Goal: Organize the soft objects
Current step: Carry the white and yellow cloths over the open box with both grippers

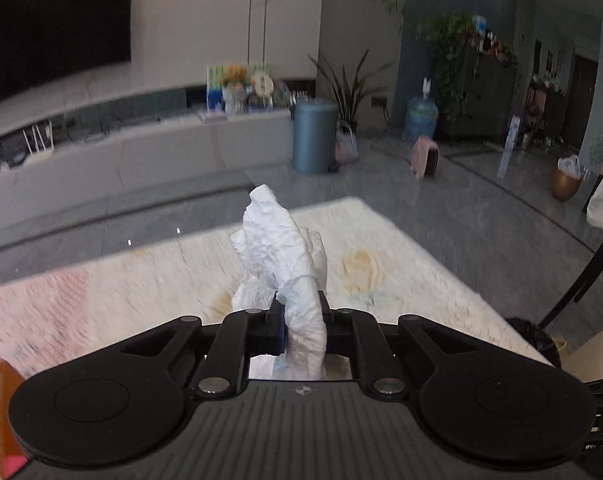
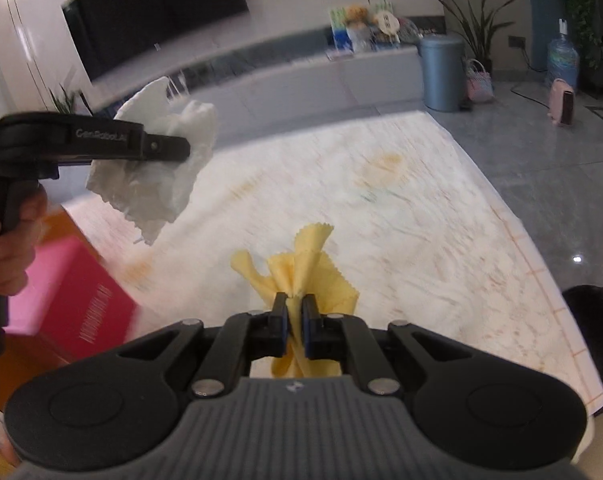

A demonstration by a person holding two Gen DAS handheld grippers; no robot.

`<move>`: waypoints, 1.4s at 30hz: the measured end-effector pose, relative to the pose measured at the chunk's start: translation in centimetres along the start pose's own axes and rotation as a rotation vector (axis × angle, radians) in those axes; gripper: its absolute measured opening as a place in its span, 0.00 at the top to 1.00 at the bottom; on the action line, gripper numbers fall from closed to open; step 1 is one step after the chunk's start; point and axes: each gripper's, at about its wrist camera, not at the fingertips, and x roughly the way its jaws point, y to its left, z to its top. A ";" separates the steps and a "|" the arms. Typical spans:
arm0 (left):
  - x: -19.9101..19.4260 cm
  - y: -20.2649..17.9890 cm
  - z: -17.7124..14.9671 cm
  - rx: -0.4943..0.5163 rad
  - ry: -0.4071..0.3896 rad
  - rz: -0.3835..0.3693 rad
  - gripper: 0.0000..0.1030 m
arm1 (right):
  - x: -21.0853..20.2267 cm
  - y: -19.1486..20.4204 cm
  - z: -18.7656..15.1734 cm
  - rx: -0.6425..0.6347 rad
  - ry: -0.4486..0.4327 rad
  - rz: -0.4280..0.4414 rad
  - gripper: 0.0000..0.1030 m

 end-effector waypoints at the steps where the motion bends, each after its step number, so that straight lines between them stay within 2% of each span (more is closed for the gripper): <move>1: -1.3 0.7 0.5 -0.003 -0.020 0.002 0.87 | -0.6 0.8 0.5 0.006 -0.018 0.008 0.96; 5: -6.9 4.1 1.6 -0.002 -0.092 0.046 0.87 | -3.9 5.6 2.6 -0.010 -0.123 0.072 0.96; 7: -9.5 5.9 1.5 0.010 -0.111 0.090 0.87 | -5.2 8.9 3.8 -0.032 -0.162 0.135 0.96; 9: -11.9 8.0 0.9 -0.018 -0.112 0.133 0.87 | -6.0 12.6 4.8 -0.069 -0.190 0.206 0.95; 13: -16.1 12.6 -1.8 -0.106 -0.098 0.240 0.86 | -5.6 20.1 6.3 -0.119 -0.185 0.356 0.95; 16: -18.2 15.7 -5.2 -0.168 -0.091 0.354 0.86 | -3.5 25.2 6.5 -0.137 -0.130 0.443 0.94; 18: -19.1 17.8 -7.4 -0.274 -0.101 0.427 0.86 | -1.2 28.6 6.1 -0.177 -0.081 0.445 0.94; 20: -19.7 19.6 -9.4 -0.354 -0.101 0.433 0.86 | 1.6 31.4 5.4 -0.204 -0.020 0.428 0.94; 23: -19.1 20.9 -11.6 -0.365 -0.070 0.385 0.86 | 5.7 34.1 4.2 -0.221 0.072 0.401 0.94; 26: -18.8 21.5 -13.1 -0.314 -0.044 0.421 0.86 | 8.4 35.4 3.4 -0.239 0.097 0.359 0.94; 28: -18.8 21.7 -13.7 -0.293 -0.026 0.418 0.85 | 9.8 35.5 3.2 -0.226 0.113 0.351 0.92; 30: -18.9 21.9 -14.1 -0.312 -0.032 0.403 0.83 | 10.3 35.2 2.9 -0.203 0.115 0.356 0.88; 31: -19.0 21.9 -14.3 -0.317 -0.036 0.404 0.78 | 10.3 34.9 2.7 -0.200 0.115 0.356 0.86; 32: -19.3 21.9 -14.5 -0.319 -0.046 0.414 0.74 | 10.2 34.8 2.7 -0.206 0.113 0.355 0.67; 33: -19.5 21.5 -14.5 -0.317 -0.061 0.434 0.64 | 9.8 34.6 2.6 -0.220 0.100 0.352 0.47; 34: -19.7 21.3 -14.6 -0.310 -0.071 0.448 0.46 | 9.1 34.6 2.4 -0.238 0.074 0.348 0.39; 35: -19.9 20.9 -14.5 -0.300 -0.080 0.459 0.35 | 8.2 34.6 2.1 -0.260 0.044 0.346 0.29; 36: -20.2 20.3 -14.4 -0.289 -0.094 0.465 0.23 | 7.3 34.3 1.9 -0.282 0.020 0.344 0.24; 39: -20.7 19.0 -13.8 -0.241 -0.095 0.457 0.17 | 4.7 33.0 1.1 -0.289 -0.032 0.317 0.17; 42: -21.0 17.2 -13.2 -0.224 -0.103 0.468 0.18 | 2.1 30.5 0.4 -0.252 -0.084 0.301 0.15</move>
